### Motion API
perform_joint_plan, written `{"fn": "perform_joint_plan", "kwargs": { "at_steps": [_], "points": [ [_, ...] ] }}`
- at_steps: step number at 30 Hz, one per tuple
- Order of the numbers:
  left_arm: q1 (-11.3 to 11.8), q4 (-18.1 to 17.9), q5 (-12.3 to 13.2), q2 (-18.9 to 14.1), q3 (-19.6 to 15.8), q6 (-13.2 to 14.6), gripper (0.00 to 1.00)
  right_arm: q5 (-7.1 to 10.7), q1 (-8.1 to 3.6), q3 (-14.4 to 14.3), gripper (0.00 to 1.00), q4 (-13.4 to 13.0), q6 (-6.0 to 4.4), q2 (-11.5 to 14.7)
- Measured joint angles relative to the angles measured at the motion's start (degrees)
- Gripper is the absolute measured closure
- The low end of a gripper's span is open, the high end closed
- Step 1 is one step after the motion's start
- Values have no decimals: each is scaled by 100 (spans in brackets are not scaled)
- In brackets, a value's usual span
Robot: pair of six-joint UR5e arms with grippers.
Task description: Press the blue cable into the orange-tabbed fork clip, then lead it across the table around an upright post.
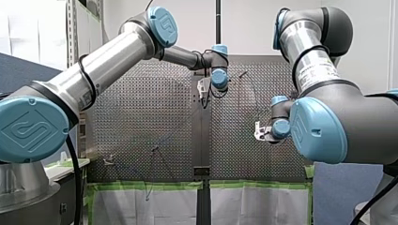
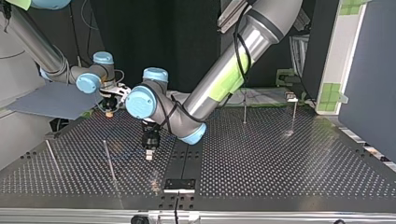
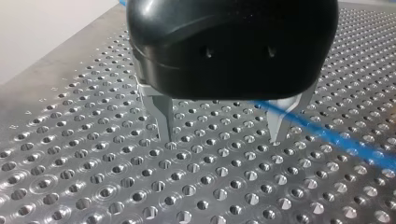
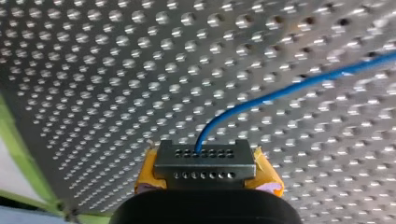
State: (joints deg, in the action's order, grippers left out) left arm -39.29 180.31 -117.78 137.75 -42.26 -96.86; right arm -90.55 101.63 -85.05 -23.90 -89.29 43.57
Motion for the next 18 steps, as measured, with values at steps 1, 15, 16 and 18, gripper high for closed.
{"fn": "perform_joint_plan", "kwargs": {
  "at_steps": [1,15,16,18],
  "points": [
    [-4,5,-18,0,3,2,0,-13,-3,-1,100,-14,-1,-43],
    [-19,116,-100,0,13,-36,0,-181,-128,-78,100,-421,-24,-540],
    [-19,121,-100,0,16,-45,0,-182,-144,-77,100,-443,-23,-573],
    [-22,128,-115,0,17,-53,0,-184,-186,-78,100,-492,-21,-651]
  ]
}}
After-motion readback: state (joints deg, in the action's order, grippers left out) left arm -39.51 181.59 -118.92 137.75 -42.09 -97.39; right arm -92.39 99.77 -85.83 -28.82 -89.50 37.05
